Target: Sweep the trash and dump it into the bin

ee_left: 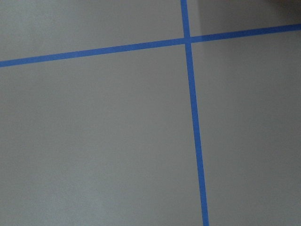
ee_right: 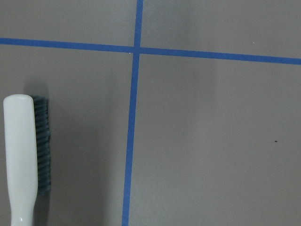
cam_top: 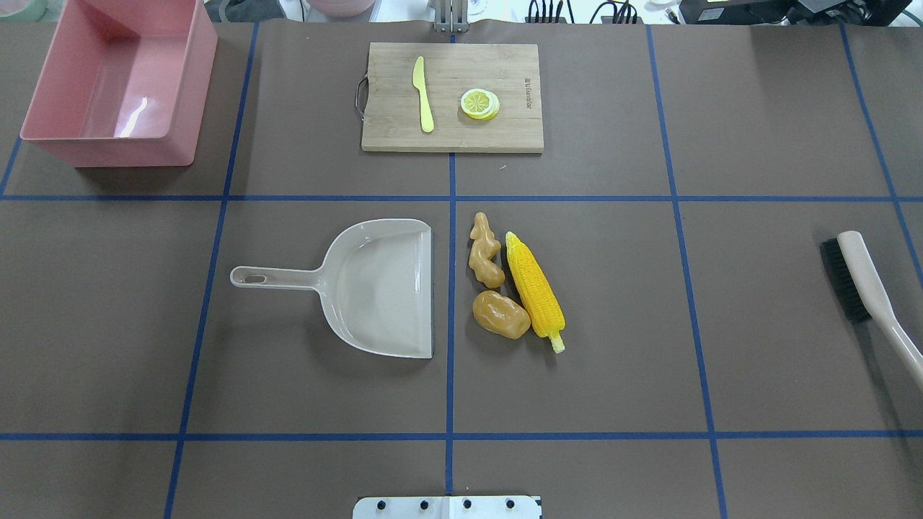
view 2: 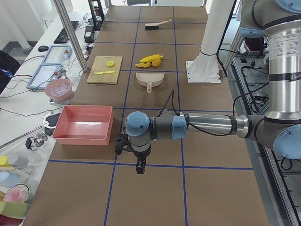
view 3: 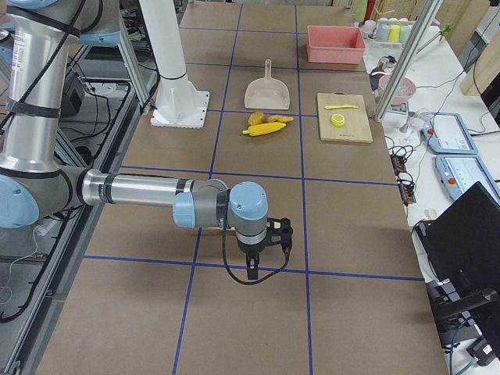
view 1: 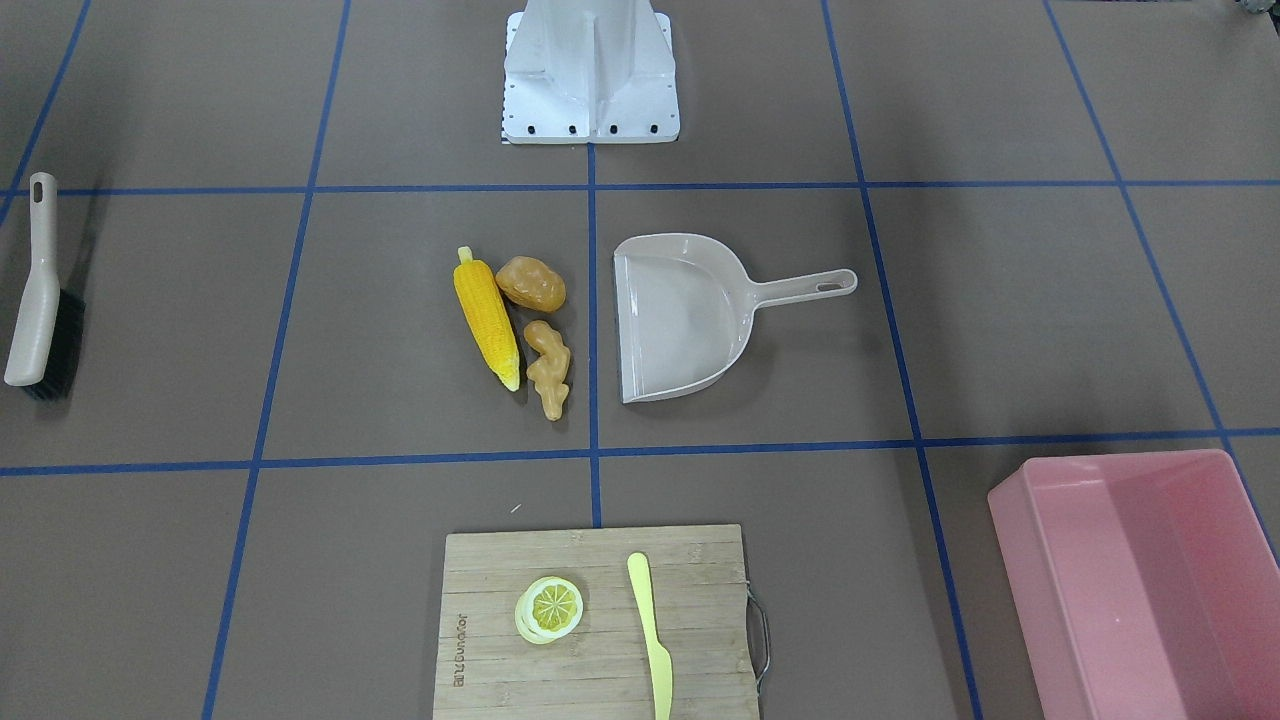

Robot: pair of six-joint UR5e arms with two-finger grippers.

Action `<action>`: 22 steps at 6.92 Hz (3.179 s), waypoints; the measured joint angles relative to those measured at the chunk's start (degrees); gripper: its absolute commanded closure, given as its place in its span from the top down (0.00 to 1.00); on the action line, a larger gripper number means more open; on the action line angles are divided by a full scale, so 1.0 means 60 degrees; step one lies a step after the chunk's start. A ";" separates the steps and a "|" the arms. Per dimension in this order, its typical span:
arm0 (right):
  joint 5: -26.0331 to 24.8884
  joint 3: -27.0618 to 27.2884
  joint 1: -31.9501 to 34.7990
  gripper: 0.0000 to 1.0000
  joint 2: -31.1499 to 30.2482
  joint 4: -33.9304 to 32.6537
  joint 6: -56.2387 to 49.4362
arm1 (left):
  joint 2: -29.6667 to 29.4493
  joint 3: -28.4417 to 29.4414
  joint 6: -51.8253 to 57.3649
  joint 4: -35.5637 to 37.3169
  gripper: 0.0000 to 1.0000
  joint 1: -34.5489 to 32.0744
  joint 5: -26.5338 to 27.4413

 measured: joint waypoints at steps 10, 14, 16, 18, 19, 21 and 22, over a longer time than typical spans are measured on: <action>0.0020 -0.0028 0.0000 1.00 -0.0019 -0.0024 0.0000 | -0.0178 -0.0729 -0.0010 -0.0086 0.98 0.0042 -0.0030; 0.0064 0.0102 0.0000 1.00 -0.0058 -0.0006 -0.0003 | -0.0257 -0.1167 0.0009 -0.1061 0.98 0.0090 -0.0888; 0.0150 0.0472 -0.0038 1.00 -0.0205 0.0028 -0.0013 | -0.0539 -0.1109 -0.0057 -0.1295 0.98 0.0132 -0.0979; 0.0207 0.0882 -0.0336 1.00 -0.0496 0.0041 0.0016 | -0.1190 -0.1086 -0.0022 -0.1356 0.98 0.0409 -0.0971; 0.0189 0.0997 -0.0685 1.00 -0.0499 0.0044 0.0078 | -0.1727 -0.1089 -0.0008 -0.1394 0.98 0.0791 -0.0969; 0.0155 0.1400 -0.1429 1.00 -0.0469 0.0041 0.0896 | -0.2644 -0.1339 0.0001 -0.1712 0.98 0.1910 -0.0941; 0.0178 0.1713 -0.1713 1.00 -0.0495 0.0035 0.1655 | -0.2933 -0.1776 -0.0001 -0.2047 0.98 0.2677 -0.0861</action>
